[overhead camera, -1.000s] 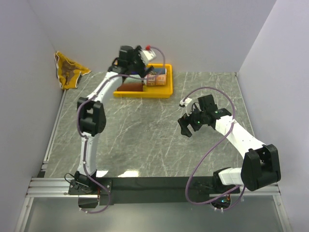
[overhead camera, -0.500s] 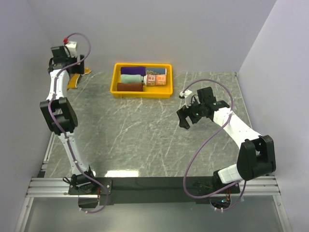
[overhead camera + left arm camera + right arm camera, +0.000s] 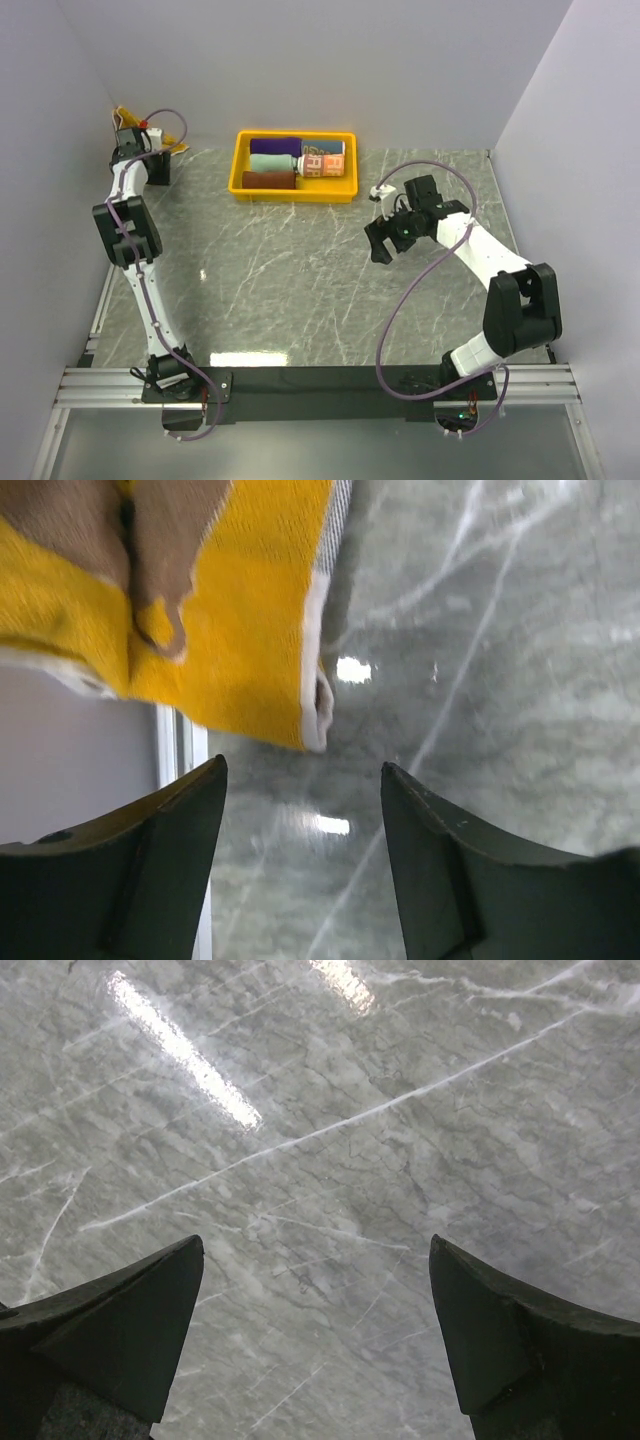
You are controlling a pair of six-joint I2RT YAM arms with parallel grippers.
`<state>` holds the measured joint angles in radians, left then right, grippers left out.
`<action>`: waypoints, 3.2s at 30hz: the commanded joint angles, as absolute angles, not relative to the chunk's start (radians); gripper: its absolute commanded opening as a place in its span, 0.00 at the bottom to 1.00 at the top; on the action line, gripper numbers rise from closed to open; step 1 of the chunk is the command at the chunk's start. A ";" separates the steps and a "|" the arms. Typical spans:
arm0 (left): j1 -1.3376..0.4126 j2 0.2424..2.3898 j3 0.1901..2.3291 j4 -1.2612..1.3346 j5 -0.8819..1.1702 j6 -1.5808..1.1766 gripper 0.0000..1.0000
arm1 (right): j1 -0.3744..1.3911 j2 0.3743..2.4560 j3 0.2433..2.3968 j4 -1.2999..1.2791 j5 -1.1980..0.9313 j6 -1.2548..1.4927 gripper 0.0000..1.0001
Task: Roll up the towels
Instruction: Grab a towel with the left arm, then move the towel to the center of the board, then flatten the towel
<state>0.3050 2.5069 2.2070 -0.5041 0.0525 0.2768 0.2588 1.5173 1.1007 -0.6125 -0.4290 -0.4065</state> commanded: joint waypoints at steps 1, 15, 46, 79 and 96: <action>0.304 2.533 2.272 -0.420 0.023 0.307 0.69 | 0.252 1.531 1.160 -0.627 -0.416 -0.391 1.00; 0.305 2.683 2.351 -0.304 0.003 0.371 0.46 | 0.252 1.591 1.244 -0.684 -0.396 -0.410 1.00; 0.148 1.659 1.674 -1.374 0.522 0.955 0.00 | 0.181 1.519 1.313 -0.873 -0.707 -0.394 0.99; -0.233 1.456 1.107 -0.996 0.695 0.746 0.89 | -0.032 1.525 1.192 -0.861 -0.749 -0.282 0.70; -0.600 1.580 1.144 -0.574 0.356 0.275 0.69 | 0.083 1.767 1.267 -0.746 -0.838 -0.120 0.42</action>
